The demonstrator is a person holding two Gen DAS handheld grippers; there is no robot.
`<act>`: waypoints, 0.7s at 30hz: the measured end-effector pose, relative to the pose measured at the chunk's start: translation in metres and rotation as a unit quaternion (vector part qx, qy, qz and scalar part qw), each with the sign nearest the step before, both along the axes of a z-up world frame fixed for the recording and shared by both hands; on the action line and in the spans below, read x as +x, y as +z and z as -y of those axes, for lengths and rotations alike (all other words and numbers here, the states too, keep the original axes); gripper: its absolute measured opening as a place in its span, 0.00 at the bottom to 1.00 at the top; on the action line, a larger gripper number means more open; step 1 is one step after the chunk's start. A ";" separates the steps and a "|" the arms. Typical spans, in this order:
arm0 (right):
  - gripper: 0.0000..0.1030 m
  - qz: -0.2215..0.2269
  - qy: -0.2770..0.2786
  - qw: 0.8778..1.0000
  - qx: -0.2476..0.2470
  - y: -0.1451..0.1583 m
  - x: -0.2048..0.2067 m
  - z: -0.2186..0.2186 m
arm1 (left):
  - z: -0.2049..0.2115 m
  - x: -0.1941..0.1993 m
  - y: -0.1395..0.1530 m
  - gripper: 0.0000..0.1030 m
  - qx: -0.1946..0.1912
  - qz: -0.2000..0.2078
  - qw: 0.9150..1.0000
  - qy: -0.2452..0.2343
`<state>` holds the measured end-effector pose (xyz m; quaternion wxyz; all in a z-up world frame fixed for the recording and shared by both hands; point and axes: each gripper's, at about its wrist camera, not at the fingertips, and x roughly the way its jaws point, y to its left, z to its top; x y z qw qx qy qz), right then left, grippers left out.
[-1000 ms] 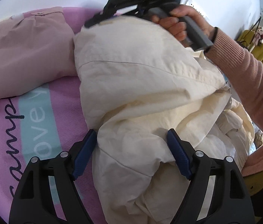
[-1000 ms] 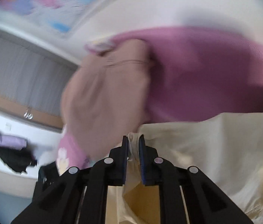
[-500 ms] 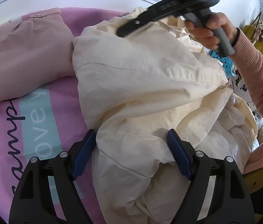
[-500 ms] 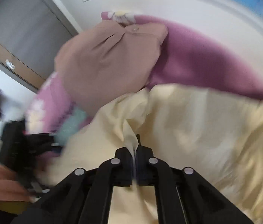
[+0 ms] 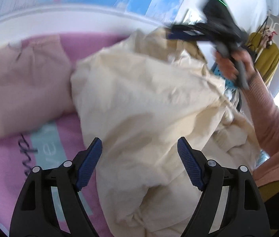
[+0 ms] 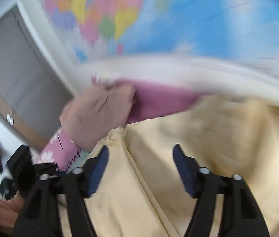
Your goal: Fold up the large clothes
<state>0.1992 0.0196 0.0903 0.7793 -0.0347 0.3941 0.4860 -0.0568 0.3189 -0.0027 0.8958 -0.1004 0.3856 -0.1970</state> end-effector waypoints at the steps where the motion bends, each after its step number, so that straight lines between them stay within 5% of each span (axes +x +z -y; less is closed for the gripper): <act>1: 0.65 -0.006 -0.016 1.000 0.006 0.000 -0.010 0.031 | 0.004 0.003 0.005 0.76 0.006 0.007 1.000 -0.003; 6: 0.66 -0.036 -0.096 0.993 -0.056 -0.048 -0.059 0.124 | 0.034 0.029 0.012 0.75 0.025 0.015 0.999 -0.032; 8: 0.78 -0.063 -0.109 0.991 -0.051 -0.068 -0.078 0.155 | 0.044 0.041 0.010 0.75 0.032 0.008 0.999 -0.039; 10: 0.80 -0.077 -0.122 0.988 -0.060 -0.085 -0.088 0.165 | 0.055 0.051 0.006 0.75 0.038 0.000 0.998 -0.049; 12: 0.73 -0.096 -0.116 0.987 -0.056 -0.103 -0.089 0.164 | 0.066 0.062 0.001 0.75 0.049 -0.008 0.997 -0.052; 14: 0.15 -0.113 -0.117 0.985 -0.057 -0.112 -0.084 0.156 | 0.072 0.070 -0.005 0.75 0.050 -0.020 0.997 -0.051; 21: 0.16 0.032 -0.129 0.989 -0.071 -0.031 -0.058 0.155 | 0.087 0.083 0.006 0.75 0.061 -0.014 0.997 -0.042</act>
